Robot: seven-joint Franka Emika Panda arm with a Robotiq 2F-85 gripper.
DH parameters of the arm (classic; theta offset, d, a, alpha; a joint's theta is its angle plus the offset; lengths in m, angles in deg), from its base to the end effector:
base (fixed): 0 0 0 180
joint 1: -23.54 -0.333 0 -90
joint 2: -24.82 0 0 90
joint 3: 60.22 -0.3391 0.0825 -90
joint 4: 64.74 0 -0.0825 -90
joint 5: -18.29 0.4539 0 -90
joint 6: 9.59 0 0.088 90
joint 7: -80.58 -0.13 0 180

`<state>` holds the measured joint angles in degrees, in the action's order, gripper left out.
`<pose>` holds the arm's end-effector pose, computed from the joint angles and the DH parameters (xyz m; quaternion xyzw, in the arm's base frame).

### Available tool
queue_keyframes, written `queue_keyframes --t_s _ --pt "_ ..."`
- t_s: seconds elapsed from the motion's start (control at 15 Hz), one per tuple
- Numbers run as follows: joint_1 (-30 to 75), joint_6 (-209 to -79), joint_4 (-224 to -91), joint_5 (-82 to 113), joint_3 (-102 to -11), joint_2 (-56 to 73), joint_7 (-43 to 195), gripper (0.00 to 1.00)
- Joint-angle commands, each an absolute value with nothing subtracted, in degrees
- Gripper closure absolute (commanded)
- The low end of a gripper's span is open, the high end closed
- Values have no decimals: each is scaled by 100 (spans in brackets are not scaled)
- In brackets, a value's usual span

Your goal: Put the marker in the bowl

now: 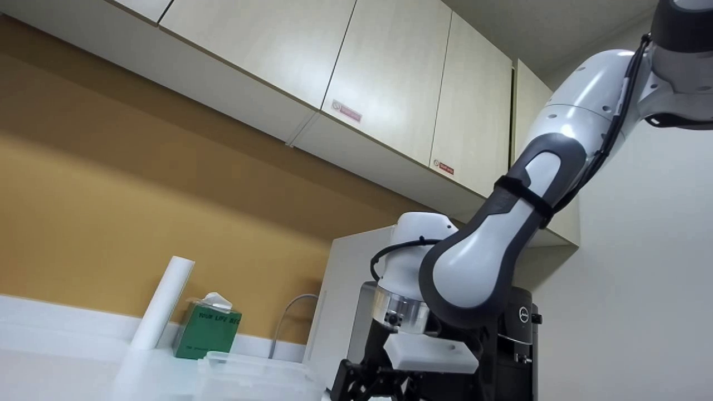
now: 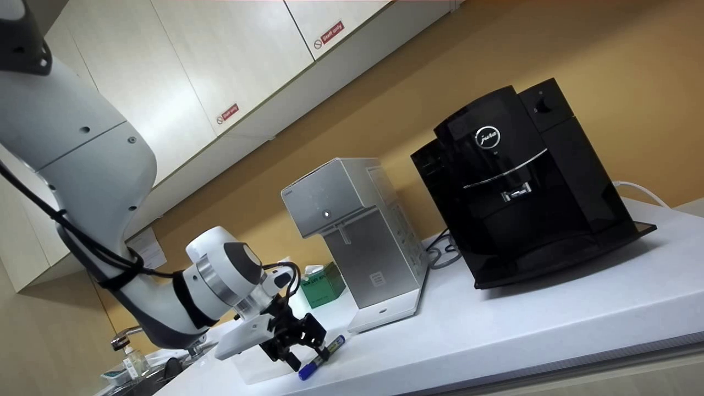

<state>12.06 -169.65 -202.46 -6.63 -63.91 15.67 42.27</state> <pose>0.5408 0.1642 0.2116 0.9893 -0.0065 0.1423 0.0308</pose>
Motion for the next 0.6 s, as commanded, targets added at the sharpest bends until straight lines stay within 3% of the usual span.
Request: queue_keyframes --t_s 0.0,0.53 --pt "1070 -16882 -20012 -843 -6318 1395 3781 40" --pt "1003 -16879 -19926 -785 -6254 1377 3629 96"
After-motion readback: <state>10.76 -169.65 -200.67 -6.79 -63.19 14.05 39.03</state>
